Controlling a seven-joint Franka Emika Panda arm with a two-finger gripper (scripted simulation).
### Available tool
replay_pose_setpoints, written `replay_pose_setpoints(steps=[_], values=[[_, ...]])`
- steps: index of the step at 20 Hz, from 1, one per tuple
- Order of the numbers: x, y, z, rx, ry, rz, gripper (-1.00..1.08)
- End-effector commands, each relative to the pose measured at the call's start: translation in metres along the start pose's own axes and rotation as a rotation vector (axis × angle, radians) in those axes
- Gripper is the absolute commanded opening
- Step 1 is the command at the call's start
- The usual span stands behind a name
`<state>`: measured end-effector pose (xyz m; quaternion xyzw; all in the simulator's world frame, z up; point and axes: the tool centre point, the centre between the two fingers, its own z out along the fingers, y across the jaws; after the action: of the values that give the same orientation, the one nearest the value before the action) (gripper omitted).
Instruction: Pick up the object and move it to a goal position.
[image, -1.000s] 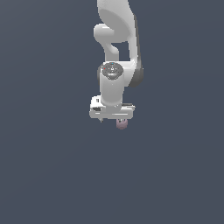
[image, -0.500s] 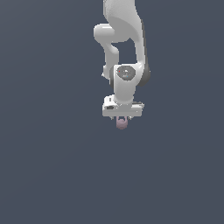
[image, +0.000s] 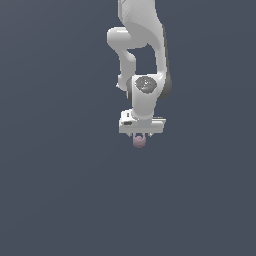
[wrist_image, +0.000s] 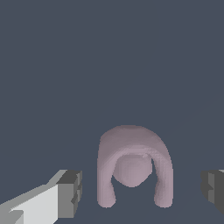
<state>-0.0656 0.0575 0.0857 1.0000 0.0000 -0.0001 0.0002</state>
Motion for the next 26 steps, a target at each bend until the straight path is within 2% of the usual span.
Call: replay_pose_setpoints(steps=[1, 8, 13, 14, 26], values=[[-0.001, 0.000, 0.008, 0.000, -0.001, 0.000, 1.00], [-0.002, -0.001, 0.039, 0.000, 0.000, 0.000, 1.00], [-0.001, -0.001, 0.046, 0.000, 0.000, 0.001, 1.00], [-0.001, -0.001, 0.046, 0.000, 0.000, 0.001, -1.00], [0.000, 0.000, 0.045, 0.001, 0.003, 0.001, -1.00]])
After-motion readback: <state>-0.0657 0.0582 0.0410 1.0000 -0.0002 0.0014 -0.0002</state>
